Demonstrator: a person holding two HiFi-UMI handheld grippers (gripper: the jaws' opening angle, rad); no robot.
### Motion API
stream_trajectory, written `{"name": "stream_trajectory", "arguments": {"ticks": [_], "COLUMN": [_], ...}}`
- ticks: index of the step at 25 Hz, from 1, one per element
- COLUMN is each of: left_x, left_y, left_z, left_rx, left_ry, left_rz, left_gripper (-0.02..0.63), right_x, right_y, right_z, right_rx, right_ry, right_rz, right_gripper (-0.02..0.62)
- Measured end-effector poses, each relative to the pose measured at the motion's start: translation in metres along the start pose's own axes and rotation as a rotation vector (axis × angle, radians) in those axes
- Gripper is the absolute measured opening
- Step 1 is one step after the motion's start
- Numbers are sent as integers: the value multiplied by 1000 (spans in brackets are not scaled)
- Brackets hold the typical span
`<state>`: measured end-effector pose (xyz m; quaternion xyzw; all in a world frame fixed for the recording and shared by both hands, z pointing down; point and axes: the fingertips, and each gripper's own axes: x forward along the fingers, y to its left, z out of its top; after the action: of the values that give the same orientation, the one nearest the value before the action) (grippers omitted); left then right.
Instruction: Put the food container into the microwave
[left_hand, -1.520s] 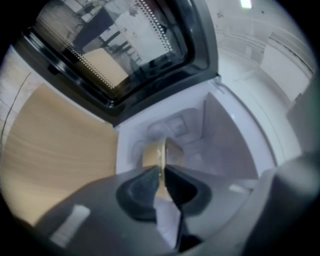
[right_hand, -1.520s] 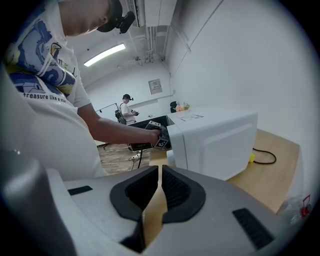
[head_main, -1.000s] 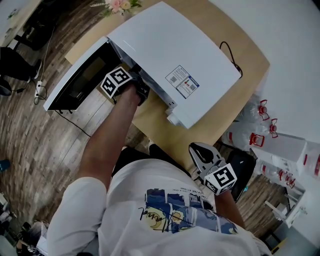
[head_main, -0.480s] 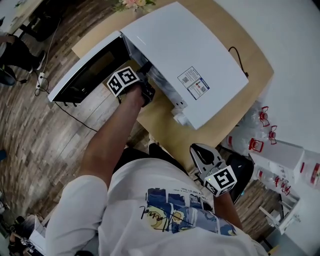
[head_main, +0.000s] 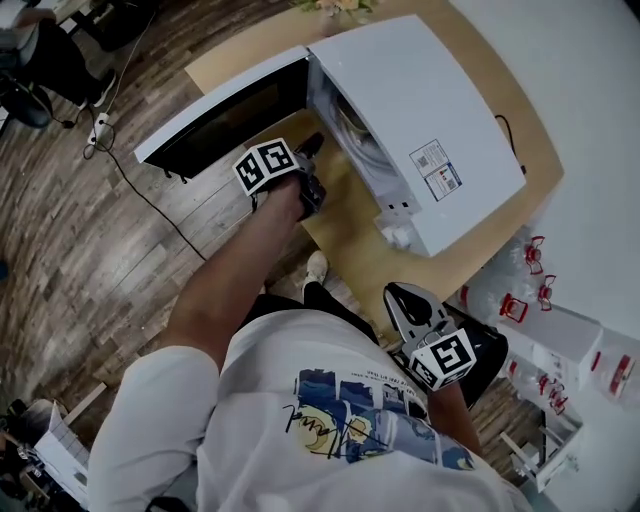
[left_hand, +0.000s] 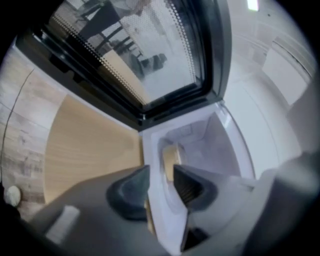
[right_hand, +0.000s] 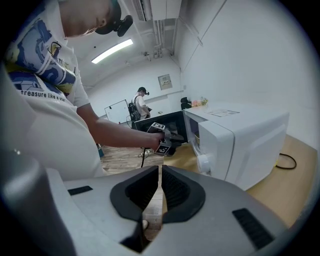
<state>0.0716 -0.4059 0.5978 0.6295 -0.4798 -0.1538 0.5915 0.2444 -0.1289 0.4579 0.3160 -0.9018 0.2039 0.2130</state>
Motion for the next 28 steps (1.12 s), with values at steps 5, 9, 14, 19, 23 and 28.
{"name": "stream_trajectory", "arguments": {"ticks": [5, 9, 14, 19, 23, 28], "left_x": [-35, -67, -107, -144, -173, -211], "left_y": [12, 19, 27, 35, 38, 36], "left_z": [4, 10, 22, 23, 18, 16], "left_rx": [20, 24, 29, 53, 60, 79], "left_ry": [15, 19, 15, 27, 40, 48], "left_rz": [5, 2, -7, -11, -26, -59], "left_gripper": [149, 149, 149, 147, 147, 143], "right_x": [18, 33, 48, 56, 59, 62], "right_y": [27, 52, 81, 101, 120, 147], "right_z": [10, 17, 23, 25, 26, 25], "right_rx": [-34, -57, -89, -109, -124, -134], "right_ry": [0, -1, -9, -17, -29, -44], "right_rz": [30, 57, 78, 69, 57, 36], "right_gripper": [23, 23, 23, 23, 23, 23]}}
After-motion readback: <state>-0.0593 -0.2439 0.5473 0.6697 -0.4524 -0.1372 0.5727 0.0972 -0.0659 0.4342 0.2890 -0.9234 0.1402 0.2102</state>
